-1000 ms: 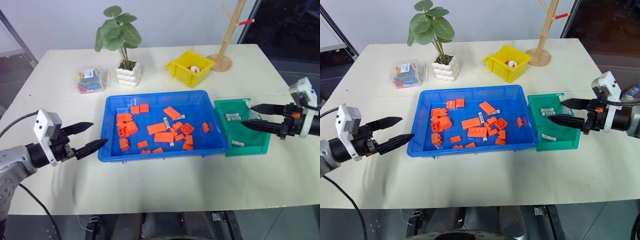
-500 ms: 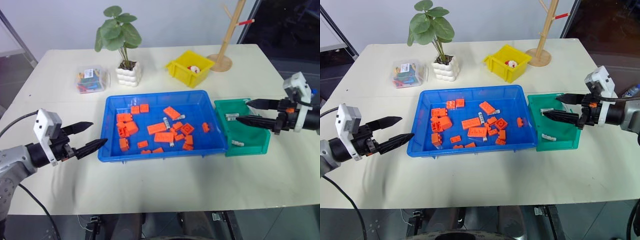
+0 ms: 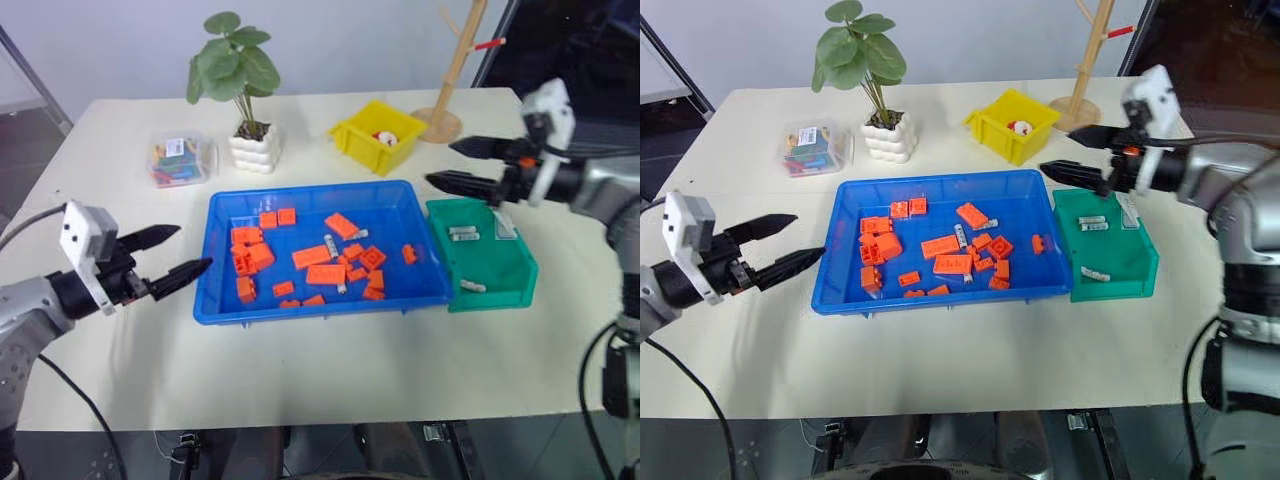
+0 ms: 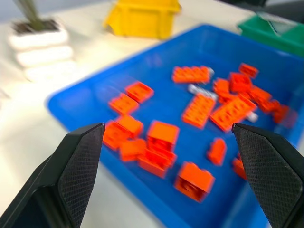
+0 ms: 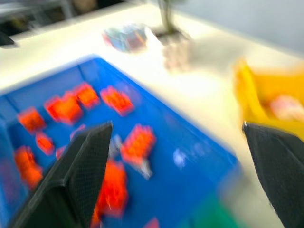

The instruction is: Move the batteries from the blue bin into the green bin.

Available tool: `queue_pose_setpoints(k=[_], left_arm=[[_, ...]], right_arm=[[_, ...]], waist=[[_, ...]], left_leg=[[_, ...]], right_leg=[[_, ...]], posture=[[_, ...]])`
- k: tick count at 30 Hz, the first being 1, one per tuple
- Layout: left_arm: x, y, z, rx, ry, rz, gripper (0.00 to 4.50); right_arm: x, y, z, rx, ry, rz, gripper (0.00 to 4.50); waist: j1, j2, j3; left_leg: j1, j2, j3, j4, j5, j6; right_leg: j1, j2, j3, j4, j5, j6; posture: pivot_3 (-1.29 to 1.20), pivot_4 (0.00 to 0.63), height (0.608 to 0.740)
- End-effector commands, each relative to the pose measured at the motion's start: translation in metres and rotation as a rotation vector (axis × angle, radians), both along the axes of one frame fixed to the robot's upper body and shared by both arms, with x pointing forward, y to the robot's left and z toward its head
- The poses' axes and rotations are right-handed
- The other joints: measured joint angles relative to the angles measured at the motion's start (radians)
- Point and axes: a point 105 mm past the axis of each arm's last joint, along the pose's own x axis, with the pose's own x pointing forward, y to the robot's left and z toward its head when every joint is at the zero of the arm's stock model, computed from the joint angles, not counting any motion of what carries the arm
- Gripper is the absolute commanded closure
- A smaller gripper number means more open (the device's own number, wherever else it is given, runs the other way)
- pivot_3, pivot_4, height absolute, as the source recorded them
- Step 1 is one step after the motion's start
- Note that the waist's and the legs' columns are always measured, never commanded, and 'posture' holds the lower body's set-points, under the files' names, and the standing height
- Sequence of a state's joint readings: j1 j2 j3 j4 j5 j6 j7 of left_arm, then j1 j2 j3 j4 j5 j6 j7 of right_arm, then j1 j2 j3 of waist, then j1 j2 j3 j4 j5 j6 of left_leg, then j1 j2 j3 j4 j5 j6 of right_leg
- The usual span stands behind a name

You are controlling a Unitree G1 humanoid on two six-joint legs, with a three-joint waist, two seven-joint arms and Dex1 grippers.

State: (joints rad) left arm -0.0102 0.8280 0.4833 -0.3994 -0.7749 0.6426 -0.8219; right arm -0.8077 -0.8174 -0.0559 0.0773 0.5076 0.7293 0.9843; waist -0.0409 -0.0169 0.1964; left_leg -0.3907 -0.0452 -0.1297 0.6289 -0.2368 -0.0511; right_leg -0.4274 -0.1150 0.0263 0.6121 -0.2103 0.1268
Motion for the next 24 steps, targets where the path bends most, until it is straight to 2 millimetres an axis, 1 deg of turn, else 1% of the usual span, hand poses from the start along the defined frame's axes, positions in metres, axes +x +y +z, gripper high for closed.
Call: queue_pose_setpoints(k=[1, 5, 9, 13, 16, 18, 20, 22, 24], left_arm=[[0.000, 0.001, 0.013, -0.009, -0.042, -0.003, 0.00], [0.001, -0.002, 0.016, -0.001, -0.051, -0.018, 0.00], [0.002, -0.008, 0.017, -0.002, -0.060, -0.038, 0.00], [0.002, -0.014, 0.014, -0.010, -0.062, -0.046, 0.00], [0.003, -0.014, 0.010, -0.014, -0.066, -0.031, 0.00], [0.003, -0.015, 0.009, -0.022, -0.068, -0.025, 0.00], [0.002, -0.016, 0.009, -0.031, -0.071, -0.022, 0.00], [0.001, -0.018, 0.008, -0.036, -0.072, -0.021, 0.00], [0.000, -0.019, 0.007, -0.042, -0.073, -0.016, 0.00]], right_arm=[[0.008, 0.018, -0.011, -0.061, -0.012, 0.037, 0.01], [0.011, 0.046, -0.034, -0.098, 0.038, 0.117, 0.01], [0.010, 0.074, -0.054, -0.098, 0.083, 0.190, 0.01], [0.008, 0.094, -0.065, -0.070, 0.133, 0.243, 0.01], [-0.004, 0.113, -0.066, -0.018, 0.184, 0.341, 0.01], [-0.011, 0.121, -0.070, -0.042, 0.184, 0.393, 0.01], [-0.012, 0.124, -0.079, -0.124, 0.163, 0.427, 0.01], [-0.011, 0.125, -0.086, -0.187, 0.152, 0.445, 0.01], [-0.005, 0.125, -0.091, -0.215, 0.157, 0.445, 0.01]], waist=[[0.006, 0.000, 0.000], [0.005, 0.000, 0.000], [-0.001, 0.000, 0.000], [-0.003, 0.000, 0.000], [-0.003, 0.000, 0.000], [-0.002, 0.000, 0.000], [-0.002, 0.000, 0.000], [-0.003, 0.000, 0.000], [-0.004, 0.000, 0.000]], left_leg=[[-0.001, 0.000, 0.000, 0.000, 0.000, 0.000], [-0.001, -0.001, 0.000, 0.000, 0.000, 0.000], [0.000, 0.000, 0.000, 0.000, 0.000, 0.000], [0.000, 0.000, 0.000, 0.000, 0.000, 0.000], [0.000, 0.000, 0.000, 0.000, 0.000, 0.000], [0.000, 0.000, 0.000, 0.000, 0.000, 0.000], [0.000, 0.000, 0.000, 0.000, 0.000, 0.000], [0.000, 0.000, 0.000, 0.000, 0.000, 0.000], [0.000, 0.000, 0.000, 0.000, 0.000, 0.000]], right_leg=[[0.000, 0.000, 0.000, 0.000, 0.001, 0.002], [0.000, -0.001, 0.000, -0.001, 0.001, 0.002], [0.000, -0.001, 0.000, 0.001, 0.001, 0.002], [-0.001, 0.000, 0.000, 0.001, 0.001, 0.002], [-0.001, 0.000, 0.000, 0.001, 0.001, 0.002], [-0.001, 0.000, 0.000, 0.001, 0.001, 0.002], [-0.001, 0.000, 0.000, 0.001, 0.001, 0.002], [-0.001, 0.000, 0.000, 0.001, 0.001, 0.002], [-0.001, 0.001, 0.000, 0.001, 0.001, 0.002]], posture=[[0.00, 0.150, 0.740], [0.00, 0.150, 0.740], [0.00, 0.150, 0.740], [0.00, 0.150, 0.740], [0.00, 0.150, 0.740], [0.00, 0.150, 0.740], [0.00, 0.150, 0.740], [0.00, 0.150, 0.740], [0.00, 0.150, 0.740]])
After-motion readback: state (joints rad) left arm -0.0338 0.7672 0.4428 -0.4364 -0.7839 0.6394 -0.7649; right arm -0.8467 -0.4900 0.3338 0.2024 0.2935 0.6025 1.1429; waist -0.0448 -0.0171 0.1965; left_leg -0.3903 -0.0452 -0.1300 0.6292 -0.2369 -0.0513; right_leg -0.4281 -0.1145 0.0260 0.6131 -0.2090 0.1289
